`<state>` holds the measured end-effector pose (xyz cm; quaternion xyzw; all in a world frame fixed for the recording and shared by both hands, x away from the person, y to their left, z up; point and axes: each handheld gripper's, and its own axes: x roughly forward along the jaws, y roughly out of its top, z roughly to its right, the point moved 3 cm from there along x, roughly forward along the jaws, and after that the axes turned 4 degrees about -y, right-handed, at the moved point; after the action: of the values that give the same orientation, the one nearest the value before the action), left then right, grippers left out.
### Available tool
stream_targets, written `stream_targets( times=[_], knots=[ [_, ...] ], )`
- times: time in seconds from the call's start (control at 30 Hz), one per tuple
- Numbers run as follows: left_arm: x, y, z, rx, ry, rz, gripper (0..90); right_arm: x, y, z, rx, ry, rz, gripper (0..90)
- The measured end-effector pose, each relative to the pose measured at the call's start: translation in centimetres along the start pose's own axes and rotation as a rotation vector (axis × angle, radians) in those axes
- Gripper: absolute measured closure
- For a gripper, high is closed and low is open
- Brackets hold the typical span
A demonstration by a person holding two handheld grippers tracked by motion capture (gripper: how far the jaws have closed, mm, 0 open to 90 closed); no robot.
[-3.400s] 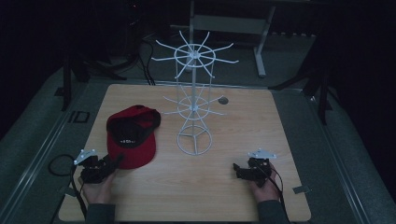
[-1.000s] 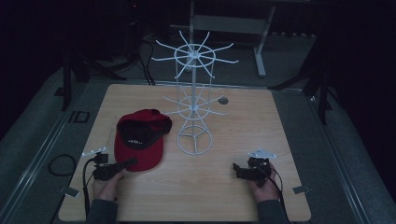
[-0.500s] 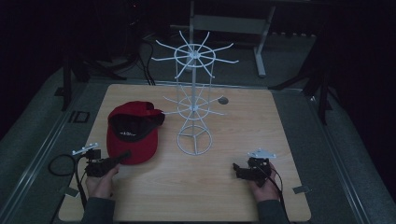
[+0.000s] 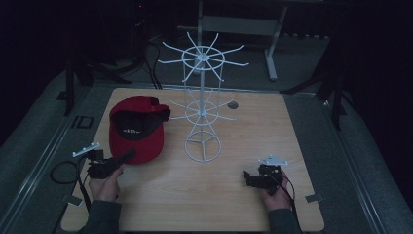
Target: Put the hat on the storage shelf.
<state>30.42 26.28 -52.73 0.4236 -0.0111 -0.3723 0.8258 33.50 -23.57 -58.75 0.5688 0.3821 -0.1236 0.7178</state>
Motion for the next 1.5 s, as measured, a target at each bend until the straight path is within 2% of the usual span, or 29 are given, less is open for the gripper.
stream_targets(
  times=[0.5, 1.5],
  knots=[
    [-0.5, 2.2, 1.2, 0.046, 0.001, 0.049, 85.0, 0.0, 0.0, 0.0, 0.001, 0.0, 0.0, 13.4],
    [-1.1, 4.8, 3.6, 0.11, 0.001, 0.13, 84.9, 0.0, 0.0, 0.0, 0.001, 0.0, 0.0, 13.4]
  ],
)
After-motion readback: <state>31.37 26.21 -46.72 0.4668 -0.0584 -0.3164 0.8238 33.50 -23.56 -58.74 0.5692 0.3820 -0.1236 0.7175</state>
